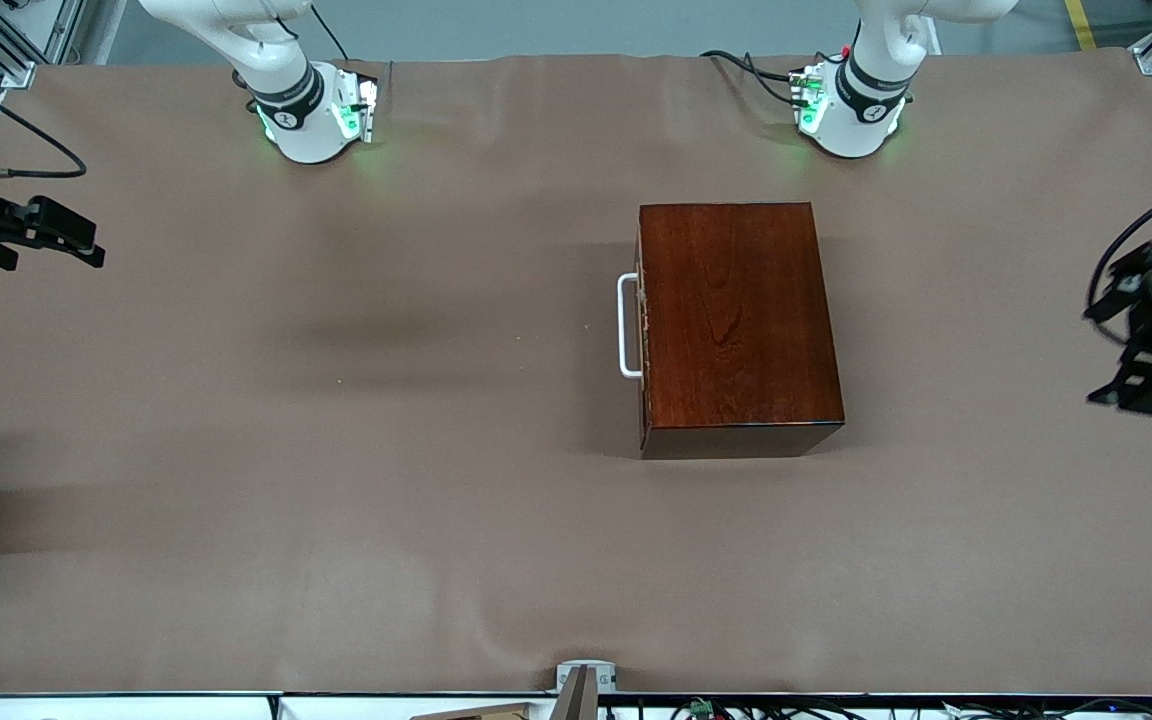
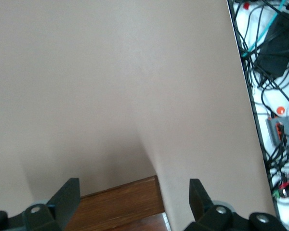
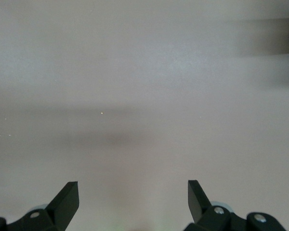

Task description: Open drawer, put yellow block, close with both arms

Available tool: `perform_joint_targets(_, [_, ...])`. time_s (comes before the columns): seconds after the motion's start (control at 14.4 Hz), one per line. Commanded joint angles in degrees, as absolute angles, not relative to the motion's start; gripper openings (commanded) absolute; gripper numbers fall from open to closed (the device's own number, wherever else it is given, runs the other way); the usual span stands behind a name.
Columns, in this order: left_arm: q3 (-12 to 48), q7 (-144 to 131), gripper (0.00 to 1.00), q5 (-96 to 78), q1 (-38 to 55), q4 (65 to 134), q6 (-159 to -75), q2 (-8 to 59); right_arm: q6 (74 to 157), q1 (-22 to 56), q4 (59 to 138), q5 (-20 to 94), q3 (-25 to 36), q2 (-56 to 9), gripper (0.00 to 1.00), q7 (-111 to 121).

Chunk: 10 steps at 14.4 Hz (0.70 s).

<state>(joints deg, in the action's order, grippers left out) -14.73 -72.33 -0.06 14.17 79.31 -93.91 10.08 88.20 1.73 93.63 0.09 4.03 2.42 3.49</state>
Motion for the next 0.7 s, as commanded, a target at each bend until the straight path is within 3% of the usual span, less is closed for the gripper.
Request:
perform_joint_targets(0.0, [-7.68, -62.97, 1.0, -2.11, 5.75, 86.21, -94.48, 3.0, 88.24, 1.93, 93.52, -0.79, 3.96, 2.81, 1.0, 3.6])
perform_joint_targets(0.21, [2.0, -48.74, 1.0, -2.2, -3.76, 88.42, -93.44, 0.88, 88.24, 1.93, 93.52, -0.79, 3.96, 2.81, 1.0, 3.6])
perform_joint_targets(0.63, [1.76, -24.3, 1.0, -1.76, -1.32, 87.8, -88.86, -1.23, 88.24, 1.93, 93.52, -0.79, 3.96, 2.73, 1.0, 3.6])
